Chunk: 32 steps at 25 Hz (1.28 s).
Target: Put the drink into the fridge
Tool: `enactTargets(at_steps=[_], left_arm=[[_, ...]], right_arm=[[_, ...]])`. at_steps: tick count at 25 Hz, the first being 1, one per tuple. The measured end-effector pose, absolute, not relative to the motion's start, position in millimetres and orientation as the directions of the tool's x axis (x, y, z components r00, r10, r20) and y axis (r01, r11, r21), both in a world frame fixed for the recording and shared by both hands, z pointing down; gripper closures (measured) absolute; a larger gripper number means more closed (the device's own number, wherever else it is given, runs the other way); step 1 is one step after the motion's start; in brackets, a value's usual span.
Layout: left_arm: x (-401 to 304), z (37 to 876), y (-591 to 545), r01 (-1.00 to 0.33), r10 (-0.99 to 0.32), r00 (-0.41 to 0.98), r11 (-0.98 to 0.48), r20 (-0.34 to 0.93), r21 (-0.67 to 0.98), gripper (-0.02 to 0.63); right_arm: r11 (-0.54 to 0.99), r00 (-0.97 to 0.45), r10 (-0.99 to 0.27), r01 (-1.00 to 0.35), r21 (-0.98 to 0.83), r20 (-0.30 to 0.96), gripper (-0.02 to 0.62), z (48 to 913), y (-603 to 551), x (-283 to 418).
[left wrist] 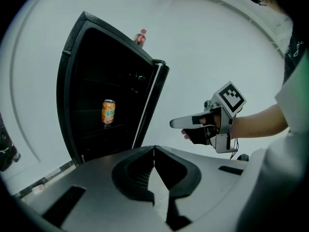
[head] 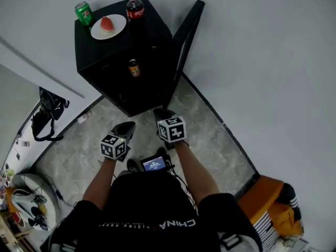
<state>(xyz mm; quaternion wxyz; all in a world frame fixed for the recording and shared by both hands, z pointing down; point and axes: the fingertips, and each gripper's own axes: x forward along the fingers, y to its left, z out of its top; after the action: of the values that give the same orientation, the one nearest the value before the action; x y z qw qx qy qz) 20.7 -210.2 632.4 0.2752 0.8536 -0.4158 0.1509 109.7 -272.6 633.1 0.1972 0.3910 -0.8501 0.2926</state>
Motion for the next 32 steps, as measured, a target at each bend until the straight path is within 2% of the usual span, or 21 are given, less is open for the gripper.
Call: enactTargets(at_steps=[9,16,20,27,32], left_arm=[[-6.0,627.0,-154.2,-0.757,-0.610,0.652,-0.557,0.450,0.342,0.594],[-62.3,632.3,-79.9,-0.752,-0.616,0.657,-0.574,0.434,0.324,0.594],[-85.3,640.1,-39.5,-0.741,-0.608,0.671,-0.561,0.424,0.369,0.594],[-80.1,647.2,13.3,-0.709,-0.579,0.705,-0.577,0.410,0.405,0.594],[-63.5,638.9,26.8,-0.707,-0.591,0.707,-0.580,0.388,0.405,0.594]], right_arm=[[0.432,-0.550,-0.596,-0.834,-0.343,0.585,0.571,637.5,-211.1,105.8],[0.435,-0.535,-0.634,-0.844,-0.313,0.559,0.571,625.5,-138.2,50.5],[0.435,-0.517,-0.640,-0.853,-0.288,0.568,0.571,625.4,-88.0,31.5],[0.427,-0.589,-0.602,-0.808,-0.405,0.539,0.571,630.2,-3.8,23.1],[0.442,-0.556,-0.622,-0.830,-0.339,0.551,0.571,624.2,5.6,38.6]])
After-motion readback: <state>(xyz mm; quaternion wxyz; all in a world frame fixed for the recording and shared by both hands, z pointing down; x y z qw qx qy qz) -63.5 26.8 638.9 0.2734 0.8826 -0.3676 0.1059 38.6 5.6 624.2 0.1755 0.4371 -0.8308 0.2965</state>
